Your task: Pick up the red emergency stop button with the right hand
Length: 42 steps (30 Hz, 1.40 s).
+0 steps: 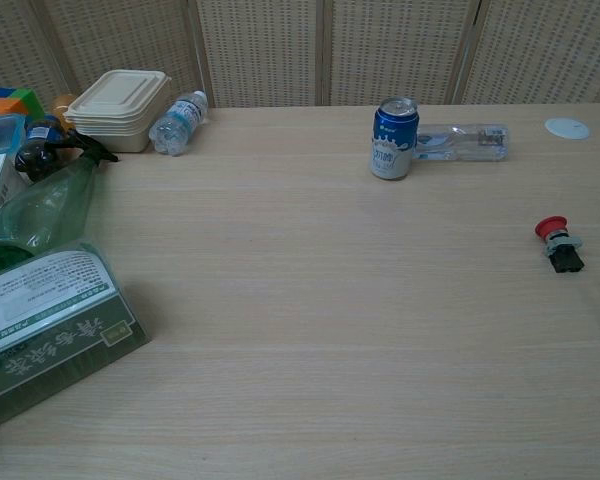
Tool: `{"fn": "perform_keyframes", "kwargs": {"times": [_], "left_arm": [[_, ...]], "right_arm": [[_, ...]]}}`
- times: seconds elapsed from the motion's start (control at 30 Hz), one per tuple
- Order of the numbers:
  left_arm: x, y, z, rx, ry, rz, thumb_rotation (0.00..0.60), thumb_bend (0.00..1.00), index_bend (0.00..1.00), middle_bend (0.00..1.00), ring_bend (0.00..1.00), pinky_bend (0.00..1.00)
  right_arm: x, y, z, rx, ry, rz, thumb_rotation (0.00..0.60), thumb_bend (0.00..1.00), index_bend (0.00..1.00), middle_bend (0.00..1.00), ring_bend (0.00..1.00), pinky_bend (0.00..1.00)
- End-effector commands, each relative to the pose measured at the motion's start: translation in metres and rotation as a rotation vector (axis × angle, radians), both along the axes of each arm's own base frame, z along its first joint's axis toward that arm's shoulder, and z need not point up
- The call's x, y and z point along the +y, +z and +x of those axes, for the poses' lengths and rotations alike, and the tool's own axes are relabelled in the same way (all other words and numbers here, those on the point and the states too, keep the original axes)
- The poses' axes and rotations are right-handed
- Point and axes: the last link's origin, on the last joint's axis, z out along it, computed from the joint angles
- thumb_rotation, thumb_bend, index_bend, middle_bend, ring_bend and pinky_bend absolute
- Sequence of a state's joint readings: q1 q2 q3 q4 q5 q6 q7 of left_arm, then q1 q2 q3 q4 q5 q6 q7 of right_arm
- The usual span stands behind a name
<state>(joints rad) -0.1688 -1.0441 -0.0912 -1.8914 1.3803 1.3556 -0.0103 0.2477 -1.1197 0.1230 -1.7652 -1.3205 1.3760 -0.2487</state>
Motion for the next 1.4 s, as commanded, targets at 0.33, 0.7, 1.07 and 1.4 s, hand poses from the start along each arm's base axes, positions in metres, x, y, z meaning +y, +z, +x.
{"fn": "perform_keyframes", "kwargs": {"times": [0.33,0.7,1.07,1.4], "left_arm": [[-0.002,0.005,0.002,0.0,-0.031,0.004,0.6,0.3,0.0,0.0,0.0,0.0],[0.0,0.0,0.002,-0.01,-0.042,-0.019,0.6,0.3,0.0,0.0,0.0,0.0],[-0.002,0.002,-0.001,-0.008,-0.041,-0.017,0.6,0.3,0.0,0.0,0.0,0.0],[-0.002,0.0,0.001,-0.011,-0.052,-0.025,0.6,0.3,0.0,0.0,0.0,0.0]], "right_arm": [[0.0,-0.004,0.007,-0.002,0.029,0.038,0.555,0.2,0.17,0.19,0.0,0.0],[-0.012,-0.019,-0.004,0.158,-0.126,0.361,0.212,0.19,0.15,0.24,0.01,0.0],[-0.024,-0.056,-0.005,0.199,-0.118,0.478,0.07,0.13,0.29,0.04,0.0,0.0],[-0.029,-0.075,-0.009,0.199,-0.099,0.491,0.018,0.12,0.32,0.0,0.0,0.0]]}}
